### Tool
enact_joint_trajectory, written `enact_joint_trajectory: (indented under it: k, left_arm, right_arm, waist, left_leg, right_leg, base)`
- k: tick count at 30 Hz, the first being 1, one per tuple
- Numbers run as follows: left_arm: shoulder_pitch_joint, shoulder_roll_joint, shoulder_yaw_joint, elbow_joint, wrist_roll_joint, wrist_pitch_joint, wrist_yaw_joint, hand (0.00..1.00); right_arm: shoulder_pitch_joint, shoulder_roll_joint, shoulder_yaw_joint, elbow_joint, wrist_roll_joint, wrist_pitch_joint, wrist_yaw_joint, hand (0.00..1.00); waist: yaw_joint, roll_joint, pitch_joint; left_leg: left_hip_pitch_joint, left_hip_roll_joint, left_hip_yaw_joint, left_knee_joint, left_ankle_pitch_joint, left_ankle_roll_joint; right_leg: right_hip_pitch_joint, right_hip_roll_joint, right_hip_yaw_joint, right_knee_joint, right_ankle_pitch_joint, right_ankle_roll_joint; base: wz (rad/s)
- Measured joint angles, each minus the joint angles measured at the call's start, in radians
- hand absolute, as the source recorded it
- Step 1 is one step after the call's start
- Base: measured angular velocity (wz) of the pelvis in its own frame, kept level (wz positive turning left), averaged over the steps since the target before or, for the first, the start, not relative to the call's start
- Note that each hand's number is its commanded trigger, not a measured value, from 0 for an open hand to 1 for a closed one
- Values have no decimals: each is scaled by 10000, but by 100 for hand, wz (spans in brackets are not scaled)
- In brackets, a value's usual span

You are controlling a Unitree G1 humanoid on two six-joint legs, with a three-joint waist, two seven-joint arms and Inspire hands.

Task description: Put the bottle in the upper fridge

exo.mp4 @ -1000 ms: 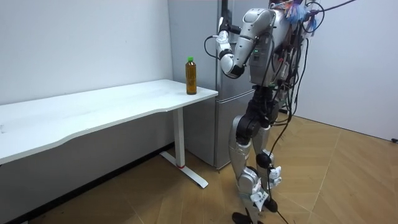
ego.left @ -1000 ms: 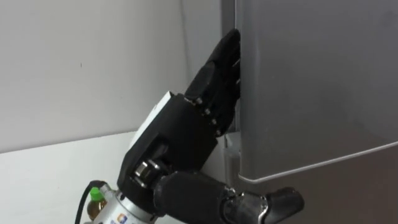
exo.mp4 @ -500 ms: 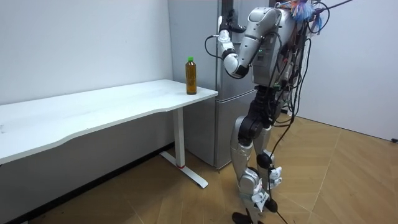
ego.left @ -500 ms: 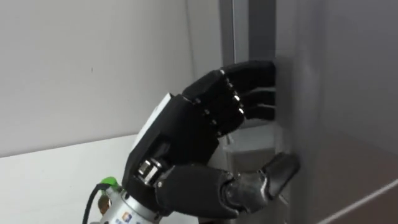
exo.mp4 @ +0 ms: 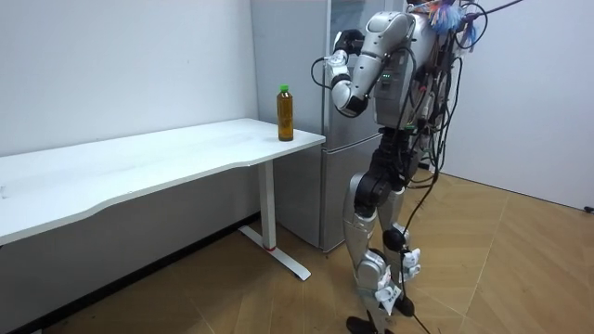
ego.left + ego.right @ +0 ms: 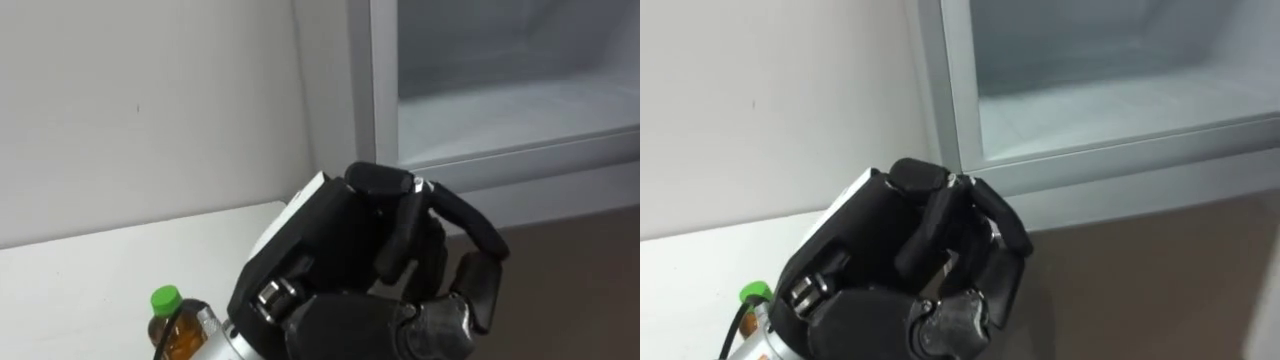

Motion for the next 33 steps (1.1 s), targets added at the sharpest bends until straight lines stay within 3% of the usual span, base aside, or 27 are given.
enact_joint_trajectory:
  k: [18, 24, 33]
  left_arm:
    - [-65, 4, -45, 34, 9, 12, -181, 0]
    - [-65, 0, -46, 98, 6, 199, -278, 0]
    - [-104, 15, -321, 98, 7, 174, -499, 0]
  right_arm:
    - [1, -1, -7, -10, -4, 0, 11, 0]
    - [12, -1, -9, -12, 1, 6, 88, 0]
    - [-21, 44, -28, 15, 146, -10, 372, 0]
  waist:
    - [-38, 6, -9]
    - [-37, -29, -17]
    - [-519, -112, -43]
  left_leg:
    - [42, 55, 234, 6, 0, -1]
    - [167, 131, 510, -39, 0, -1]
    - [160, 160, 630, -49, 0, -2]
  right_leg:
    - [-81, 27, 234, 57, 6, -8]
    - [-100, 46, 464, 67, 8, -11]
    - [-121, 70, 593, 53, 25, -27]
  base:
    - [-3]
    - [-12]
    - [-3]
